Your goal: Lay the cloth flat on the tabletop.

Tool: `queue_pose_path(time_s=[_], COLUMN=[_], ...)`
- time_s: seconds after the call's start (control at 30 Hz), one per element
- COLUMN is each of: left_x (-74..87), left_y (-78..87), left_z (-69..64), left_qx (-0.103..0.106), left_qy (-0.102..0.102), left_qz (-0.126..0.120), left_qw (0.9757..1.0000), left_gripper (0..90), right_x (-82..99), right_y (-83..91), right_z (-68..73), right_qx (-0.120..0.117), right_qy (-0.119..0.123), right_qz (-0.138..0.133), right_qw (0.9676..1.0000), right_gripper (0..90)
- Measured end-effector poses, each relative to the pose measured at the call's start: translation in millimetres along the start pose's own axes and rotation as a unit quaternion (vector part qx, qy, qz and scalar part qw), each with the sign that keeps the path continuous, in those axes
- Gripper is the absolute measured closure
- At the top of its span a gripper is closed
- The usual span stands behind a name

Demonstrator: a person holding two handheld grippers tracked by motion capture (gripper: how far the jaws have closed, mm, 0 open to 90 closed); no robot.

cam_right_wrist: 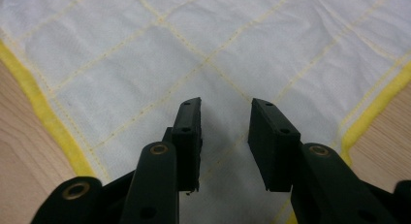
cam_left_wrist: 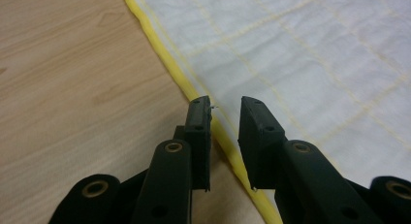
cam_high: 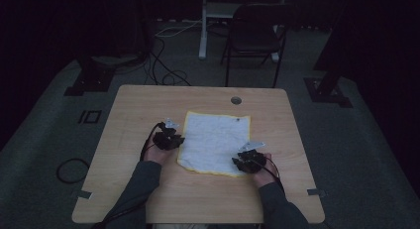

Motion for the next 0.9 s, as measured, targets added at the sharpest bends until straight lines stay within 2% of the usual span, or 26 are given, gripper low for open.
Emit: queue_pose_path(time_s=[0.13,0.23,0.37,0.5,0.67,0.77,0.83,0.87,0.9], left_x=[0.1,3.6,9.5,18.9,36.1,44.2,46.0,51.1,53.0], left_y=[-1.3,-0.9,4.1,17.5,38.8,48.2,50.2,53.1,52.7], left_z=[-3.2,-7.5,-18.1,-34.5,-60.6,-72.4,-75.3,-85.0,-89.0], left_qx=[0.001,-0.001,0.004,0.021,0.052,0.069,0.074,0.089,0.093], left_qy=[-0.008,-0.022,-0.038,-0.048,-0.071,-0.079,-0.081,-0.096,-0.106], left_qz=[0.002,0.007,0.005,-0.005,-0.018,-0.022,-0.023,-0.021,-0.018], left_qw=[1.0,0.9997,0.9993,0.9986,0.9959,0.9943,0.9936,0.9911,0.9898], left_gripper=[74.1,73.7,73.6,73.8,73.7,73.6,73.0,73.0,71.4], right_x=[2.1,4.0,7.4,9.3,9.3,9.4,9.5,9.5,9.5], right_y=[2.3,4.4,7.8,9.4,9.3,9.4,9.5,9.5,9.5], right_z=[-2.9,-7.1,-14.9,-18.1,-17.9,-18.0,-18.1,-18.0,-18.0], right_qx=[0.005,0.01,0.028,0.03,0.032,0.033,0.033,0.034,0.034], right_qy=[0.0,-0.002,-0.004,-0.009,-0.008,-0.008,-0.007,-0.007,-0.008], right_qz=[0.002,0.004,0.008,0.007,0.007,0.007,0.008,0.008,0.007], right_qw=[1.0,0.9999,0.9996,0.9995,0.9994,0.9994,0.9994,0.9994,0.9994], right_gripper=[66.6,72.0,83.0,85.1,84.5,84.1,83.9,83.8,83.7])
Point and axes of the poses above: each handheld gripper's, and its own axes: y roughly backward along the jaws, x roughly out of its underside, z roughly to its left, the point moved 7 cm from there along -y, roughly forward along the jaws, and after that the axes turned 4 degrees about -x, right-handed, at the moved point
